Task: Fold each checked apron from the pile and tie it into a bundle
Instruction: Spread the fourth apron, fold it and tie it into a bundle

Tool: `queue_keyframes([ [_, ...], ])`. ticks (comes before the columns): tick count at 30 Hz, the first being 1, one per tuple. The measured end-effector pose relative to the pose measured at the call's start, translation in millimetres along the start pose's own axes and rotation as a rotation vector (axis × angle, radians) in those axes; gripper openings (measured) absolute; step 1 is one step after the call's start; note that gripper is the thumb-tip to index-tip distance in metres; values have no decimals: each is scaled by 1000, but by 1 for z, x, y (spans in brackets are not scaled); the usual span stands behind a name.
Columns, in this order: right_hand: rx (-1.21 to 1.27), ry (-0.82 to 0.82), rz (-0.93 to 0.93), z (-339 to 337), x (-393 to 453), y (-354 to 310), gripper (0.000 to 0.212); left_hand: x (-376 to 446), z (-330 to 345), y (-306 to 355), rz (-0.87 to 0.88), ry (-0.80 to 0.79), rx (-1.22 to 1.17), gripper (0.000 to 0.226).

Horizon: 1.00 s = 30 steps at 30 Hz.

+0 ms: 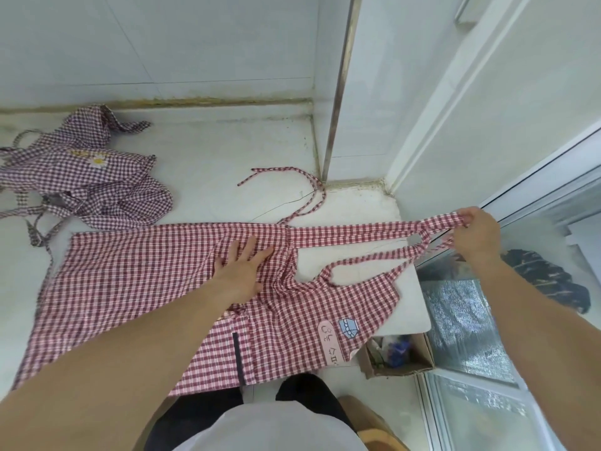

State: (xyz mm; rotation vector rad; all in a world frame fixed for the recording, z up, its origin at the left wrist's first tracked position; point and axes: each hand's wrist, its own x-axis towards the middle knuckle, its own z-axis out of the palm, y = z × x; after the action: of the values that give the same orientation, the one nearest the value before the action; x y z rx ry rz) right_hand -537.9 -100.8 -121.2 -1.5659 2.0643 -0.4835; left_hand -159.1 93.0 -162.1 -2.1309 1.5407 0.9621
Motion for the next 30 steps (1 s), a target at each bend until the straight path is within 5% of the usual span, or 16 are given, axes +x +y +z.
queue_keyframes([
  [4, 205, -71, 146, 3, -12, -22, 37, 0, -1, 5, -52, 1, -49, 97],
  [7, 483, -343, 287, 2, -14, -31, 19, -4, -1, 5, -62, -6, -97, 97],
  [10, 468, -522, 272, -3, -11, -26, 55, -5, 0, 7, -49, 35, -133, 95],
  [13, 189, -360, 226, 4, -21, -24, 90, -12, 8, 21, -67, 247, -26, 87],
  [15, 43, -147, -12, 20, -45, -21, 64, -25, 17, 35, -99, 404, 75, 80],
  [17, -8, -145, -360, 39, -76, -22, 31, -36, 28, 51, -109, 448, 81, 77],
  [21, -150, -821, -604, 71, -126, -43, 51, -38, 48, 69, -106, 211, -88, 101],
  [25, -437, -828, -697, 87, -124, -40, 40, -31, 58, 53, -90, 61, -45, 123],
  [27, -485, -804, -647, 82, -117, -29, 27, -30, 61, 35, -88, 40, -21, 123],
  [30, -438, -757, -497, 62, -101, -7, 37, -30, 59, 12, -82, 35, -34, 120],
])
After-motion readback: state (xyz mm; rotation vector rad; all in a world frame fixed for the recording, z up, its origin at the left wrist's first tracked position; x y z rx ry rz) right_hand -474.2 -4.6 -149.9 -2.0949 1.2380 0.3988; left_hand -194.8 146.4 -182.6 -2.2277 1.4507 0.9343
